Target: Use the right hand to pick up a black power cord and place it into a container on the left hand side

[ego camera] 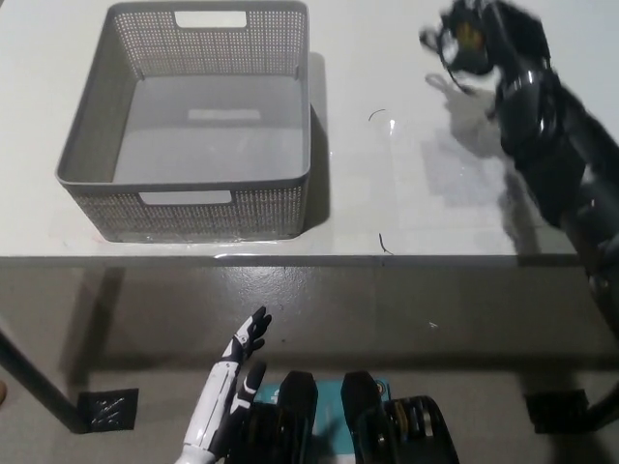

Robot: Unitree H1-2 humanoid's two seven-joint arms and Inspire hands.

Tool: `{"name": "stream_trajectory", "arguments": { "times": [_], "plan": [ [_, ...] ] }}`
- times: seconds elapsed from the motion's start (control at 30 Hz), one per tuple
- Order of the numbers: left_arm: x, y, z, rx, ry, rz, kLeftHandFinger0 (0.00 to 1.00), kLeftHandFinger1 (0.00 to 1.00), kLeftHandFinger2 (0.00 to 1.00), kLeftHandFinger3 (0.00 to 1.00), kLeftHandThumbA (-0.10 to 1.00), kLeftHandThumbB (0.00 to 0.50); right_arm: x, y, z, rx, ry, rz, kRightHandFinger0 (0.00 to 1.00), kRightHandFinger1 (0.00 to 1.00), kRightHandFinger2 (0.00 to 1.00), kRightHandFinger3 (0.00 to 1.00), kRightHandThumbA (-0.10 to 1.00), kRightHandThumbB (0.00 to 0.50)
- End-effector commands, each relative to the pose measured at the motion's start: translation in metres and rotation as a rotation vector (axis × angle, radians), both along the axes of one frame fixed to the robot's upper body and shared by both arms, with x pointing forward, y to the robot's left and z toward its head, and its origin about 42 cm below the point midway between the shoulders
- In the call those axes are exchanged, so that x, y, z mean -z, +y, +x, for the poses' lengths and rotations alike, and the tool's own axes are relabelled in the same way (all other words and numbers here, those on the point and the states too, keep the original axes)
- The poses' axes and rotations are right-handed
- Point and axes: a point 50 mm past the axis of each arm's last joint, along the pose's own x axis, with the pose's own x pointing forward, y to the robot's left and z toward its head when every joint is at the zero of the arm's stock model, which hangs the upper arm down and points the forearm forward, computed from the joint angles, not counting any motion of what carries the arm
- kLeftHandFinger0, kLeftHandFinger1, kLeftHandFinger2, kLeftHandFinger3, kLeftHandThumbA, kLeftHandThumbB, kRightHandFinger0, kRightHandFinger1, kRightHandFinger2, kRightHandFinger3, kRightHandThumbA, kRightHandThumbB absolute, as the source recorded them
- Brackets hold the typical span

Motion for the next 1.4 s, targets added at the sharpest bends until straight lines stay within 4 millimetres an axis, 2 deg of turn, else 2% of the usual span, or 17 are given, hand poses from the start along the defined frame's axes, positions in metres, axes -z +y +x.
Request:
{"name": "stream_trajectory", "arguments": {
  "times": [0.0,0.1,0.17,0.27,0.3,0.43,0.57,0.67,0.7,0.83,0.97,1.13,1.17,1.27,1.3,1.33,1.37],
  "plan": [
    [-0.008,-0.004,-0.007,0.007,-0.026,-0.026,1.00,1.00,1.00,1.00,1.00,0.000,-0.106,0.042,-0.004,-0.118,-0.299,0.037,0.00,0.29,0.74,0.79,-0.10,0.154],
    [-0.007,-0.003,-0.012,0.008,-0.006,-0.009,1.00,1.00,1.00,1.00,1.00,0.004,-0.127,0.061,-0.012,-0.162,-0.355,0.053,0.00,0.29,0.71,0.82,-0.10,0.130],
    [-0.006,-0.003,-0.014,-0.004,0.003,0.001,1.00,1.00,1.00,1.00,1.00,0.003,-0.138,0.075,-0.019,-0.193,-0.383,0.061,0.00,0.28,0.70,0.83,-0.10,0.145],
    [-0.004,-0.002,-0.015,-0.002,0.004,0.007,1.00,1.00,1.00,1.00,1.00,0.023,-0.152,0.097,-0.030,-0.248,-0.432,0.063,0.00,0.28,0.69,0.85,-0.10,0.155],
    [-0.005,-0.002,-0.016,-0.001,0.012,-0.003,1.00,1.00,1.00,1.00,1.00,0.053,-0.160,0.115,-0.039,-0.281,-0.448,0.073,0.00,0.27,0.68,0.86,-0.10,0.154],
    [-0.004,-0.001,-0.017,-0.003,0.007,0.005,1.00,1.00,1.00,1.00,1.00,0.054,-0.167,0.140,-0.052,-0.327,-0.457,0.089,0.00,0.26,0.67,0.86,-0.10,0.169],
    [-0.003,-0.003,-0.015,-0.010,0.001,-0.020,1.00,1.00,1.00,1.00,1.00,0.057,-0.172,0.185,-0.069,-0.407,-0.445,0.132,0.00,0.26,0.68,0.88,-0.10,0.163],
    [-0.004,-0.003,-0.016,-0.010,-0.003,-0.010,1.00,1.00,1.00,1.00,1.00,0.049,-0.168,0.219,-0.082,-0.458,-0.433,0.151,0.00,0.25,0.68,0.86,-0.10,0.171],
    [-0.005,-0.005,-0.016,-0.008,-0.003,-0.014,1.00,1.00,1.00,1.00,1.00,0.025,-0.164,0.238,-0.089,-0.490,-0.424,0.160,0.00,0.25,0.67,0.87,-0.10,0.160],
    [-0.005,-0.007,-0.015,0.007,-0.006,-0.006,1.00,1.00,1.00,1.00,1.00,0.005,-0.159,0.267,-0.105,-0.524,-0.402,0.177,0.00,0.24,0.65,0.84,-0.10,0.151],
    [-0.005,-0.009,-0.013,0.010,-0.009,0.005,1.00,1.00,1.00,1.00,1.00,0.000,-0.148,0.298,-0.118,-0.564,-0.372,0.165,0.00,0.25,0.65,0.79,-0.10,0.179],
    [-0.008,-0.008,-0.012,0.022,-0.010,0.007,1.00,1.00,1.00,1.00,1.00,0.000,-0.132,0.311,-0.120,-0.574,-0.326,0.143,0.00,0.23,0.70,0.73,-0.10,0.202],
    [-0.009,-0.007,-0.012,0.024,-0.006,0.009,1.00,1.00,1.00,1.00,1.00,0.001,-0.129,0.312,-0.120,-0.577,-0.319,0.145,0.00,0.20,0.69,0.70,-0.10,0.158],
    [-0.008,-0.007,-0.012,0.030,-0.006,0.013,1.00,1.00,1.00,1.00,1.00,0.002,-0.120,0.313,-0.117,-0.584,-0.295,0.144,0.00,0.19,0.69,0.68,-0.10,0.146],
    [-0.007,-0.008,-0.012,0.033,-0.006,0.015,1.00,1.00,1.00,1.00,1.00,0.028,-0.116,0.313,-0.115,-0.573,-0.281,0.133,0.02,0.27,0.76,0.80,-0.10,0.192],
    [-0.007,-0.008,-0.012,0.034,-0.007,0.020,1.00,1.00,1.00,1.00,1.00,0.042,-0.110,0.313,-0.112,-0.562,-0.264,0.123,0.06,0.29,0.70,0.82,-0.10,0.241],
    [-0.007,-0.008,-0.012,0.035,-0.008,0.023,1.00,1.00,1.00,1.00,1.00,0.042,-0.107,0.313,-0.111,-0.558,-0.255,0.120,0.03,0.24,0.59,0.76,-0.10,0.257]
  ]
}}
